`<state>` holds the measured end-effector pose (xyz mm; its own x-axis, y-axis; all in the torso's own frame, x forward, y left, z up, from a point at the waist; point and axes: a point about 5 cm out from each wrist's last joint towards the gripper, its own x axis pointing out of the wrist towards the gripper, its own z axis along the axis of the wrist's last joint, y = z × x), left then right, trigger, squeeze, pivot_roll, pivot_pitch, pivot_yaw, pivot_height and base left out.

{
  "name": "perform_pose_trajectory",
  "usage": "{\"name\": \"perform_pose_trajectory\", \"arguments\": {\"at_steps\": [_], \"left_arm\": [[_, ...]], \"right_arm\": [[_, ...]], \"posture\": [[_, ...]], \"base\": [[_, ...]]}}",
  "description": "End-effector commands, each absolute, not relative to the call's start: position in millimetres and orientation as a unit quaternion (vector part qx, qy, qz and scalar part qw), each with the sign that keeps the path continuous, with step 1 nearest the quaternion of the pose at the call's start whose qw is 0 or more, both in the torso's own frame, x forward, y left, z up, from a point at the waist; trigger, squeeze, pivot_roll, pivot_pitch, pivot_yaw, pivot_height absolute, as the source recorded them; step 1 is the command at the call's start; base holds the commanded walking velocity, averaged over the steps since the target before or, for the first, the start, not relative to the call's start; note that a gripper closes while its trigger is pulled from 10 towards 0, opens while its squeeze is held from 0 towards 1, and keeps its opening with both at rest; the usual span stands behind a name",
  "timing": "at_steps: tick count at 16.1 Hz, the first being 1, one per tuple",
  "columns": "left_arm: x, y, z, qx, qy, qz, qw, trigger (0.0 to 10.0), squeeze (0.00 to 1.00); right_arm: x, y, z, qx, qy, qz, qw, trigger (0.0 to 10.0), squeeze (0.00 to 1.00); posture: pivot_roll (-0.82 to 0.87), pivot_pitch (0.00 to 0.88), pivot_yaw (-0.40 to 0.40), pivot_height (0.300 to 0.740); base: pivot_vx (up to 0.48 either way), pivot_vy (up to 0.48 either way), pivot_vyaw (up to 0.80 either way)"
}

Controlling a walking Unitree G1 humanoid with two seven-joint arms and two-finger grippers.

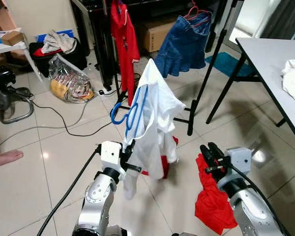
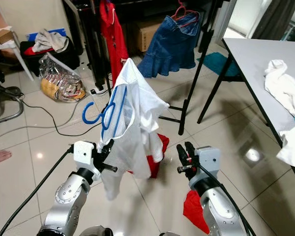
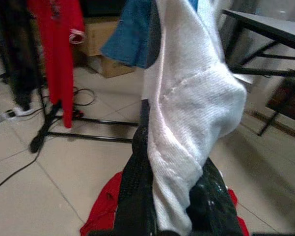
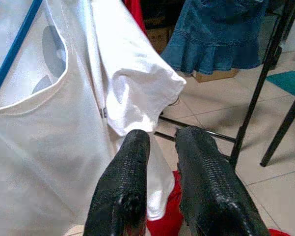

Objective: Hang hanger

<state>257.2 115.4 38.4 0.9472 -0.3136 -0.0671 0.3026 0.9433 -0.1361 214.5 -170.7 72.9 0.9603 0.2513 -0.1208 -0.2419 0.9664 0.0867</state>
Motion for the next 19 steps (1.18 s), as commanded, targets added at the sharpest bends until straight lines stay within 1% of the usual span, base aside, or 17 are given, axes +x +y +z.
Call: {"name": "perform_pose_trajectory", "arguments": {"at_steps": [1, 4, 5, 9, 12, 15, 19], "left_arm": [[261.7, 116.4, 44.4, -0.064, 0.025, -0.145, 0.987, 10.0, 0.00], [267.0, 114.8, 46.8, -0.065, 0.020, -0.137, 0.988, 10.0, 0.00], [272.7, 114.3, 49.5, -0.077, 0.019, -0.128, 0.989, 10.0, 0.00], [279.5, 112.8, 54.4, -0.083, 0.013, -0.126, 0.988, 10.0, 0.00], [273.6, 112.7, 51.4, -0.072, 0.013, -0.130, 0.989, 10.0, 0.00], [266.5, 115.4, 51.7, -0.081, 0.006, -0.112, 0.990, 10.0, 0.00], [266.1, 117.8, 51.4, -0.082, 0.007, -0.103, 0.991, 10.0, 0.00]], "right_arm": [[215.2, -169.5, 69.7, 0.037, 0.077, 0.134, 0.987, 10.0, 0.00], [220.9, -169.1, 67.1, 0.037, 0.082, 0.135, 0.987, 10.0, 0.00], [225.1, -168.1, 66.4, 0.037, 0.084, 0.131, 0.987, 10.0, 0.00], [227.3, -166.3, 65.8, 0.037, 0.084, 0.134, 0.987, 10.0, 0.00], [228.4, -168.2, 66.9, 0.041, 0.076, 0.132, 0.987, 10.0, 0.00], [231.2, -167.2, 72.1, 0.055, 0.048, 0.124, 0.990, 10.0, 0.00], [236.5, -164.4, 75.3, 0.065, 0.029, 0.120, 0.990, 10.0, 0.00]], "posture": [[0.05, 0.033, 0.000, 0.740], [0.05, 0.024, 0.000, 0.740], [0.05, 0.020, 0.003, 0.740], [0.05, 0.019, 0.007, 0.740], [0.06, 0.021, 0.010, 0.740], [0.07, 0.018, 0.016, 0.740], [0.08, 0.012, 0.022, 0.740]], "base": [[0.000, 0.000, 0.00], [0.000, 0.000, 0.00], [0.000, 0.000, 0.00], [0.000, 0.000, 0.00], [0.000, 0.000, 0.00], [0.000, 0.000, 0.00], [0.000, 0.000, 0.00]]}}
